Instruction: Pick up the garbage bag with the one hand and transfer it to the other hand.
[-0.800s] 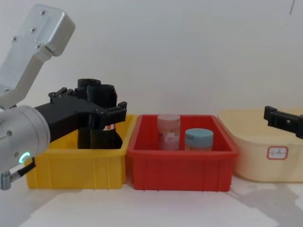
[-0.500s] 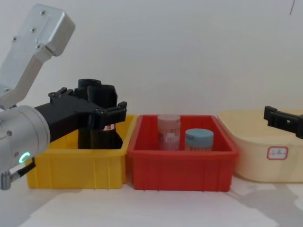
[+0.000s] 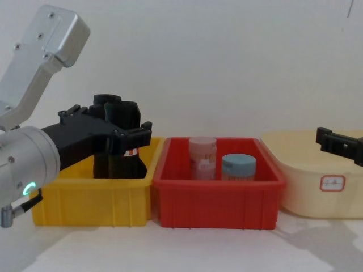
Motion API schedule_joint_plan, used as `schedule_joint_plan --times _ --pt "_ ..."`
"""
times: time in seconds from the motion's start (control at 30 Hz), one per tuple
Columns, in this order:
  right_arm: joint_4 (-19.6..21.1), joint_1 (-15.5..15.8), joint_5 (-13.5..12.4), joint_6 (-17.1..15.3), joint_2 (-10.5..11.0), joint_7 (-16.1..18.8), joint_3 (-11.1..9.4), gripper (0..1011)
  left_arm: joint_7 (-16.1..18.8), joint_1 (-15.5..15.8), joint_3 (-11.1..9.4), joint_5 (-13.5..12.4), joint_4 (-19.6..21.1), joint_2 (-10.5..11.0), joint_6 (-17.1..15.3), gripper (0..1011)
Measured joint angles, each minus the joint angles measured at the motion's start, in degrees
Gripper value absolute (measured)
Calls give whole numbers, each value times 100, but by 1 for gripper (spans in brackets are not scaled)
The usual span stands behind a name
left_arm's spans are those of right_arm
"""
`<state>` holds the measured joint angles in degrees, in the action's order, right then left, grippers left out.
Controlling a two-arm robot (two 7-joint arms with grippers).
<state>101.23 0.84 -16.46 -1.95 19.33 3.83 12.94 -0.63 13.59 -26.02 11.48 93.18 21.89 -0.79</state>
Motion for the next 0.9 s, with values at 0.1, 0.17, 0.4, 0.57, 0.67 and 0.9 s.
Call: schedule_joint_plan --times 0.1,0.17,0.4,0.57,0.67,0.9 --pt "0 0 0 0 0 0 0 1000 0 0 1 0 0 -1 0 1002" --pt "0 0 0 0 0 0 0 1000 0 -5 6 0 0 -5 1 1001" --pt "0 0 0 0 0 0 0 1001 83 -67 57 -30 38 -26 17 1002" --pt "0 0 0 0 0 0 0 1001 236 -156 132 -96 124 -37 -58 1002" --pt "0 0 0 0 0 0 0 1001 289 -194 167 -115 167 -36 -122 1002" --pt "0 0 0 0 0 0 0 1000 344 -221 245 -132 209 -45 -331 1001"
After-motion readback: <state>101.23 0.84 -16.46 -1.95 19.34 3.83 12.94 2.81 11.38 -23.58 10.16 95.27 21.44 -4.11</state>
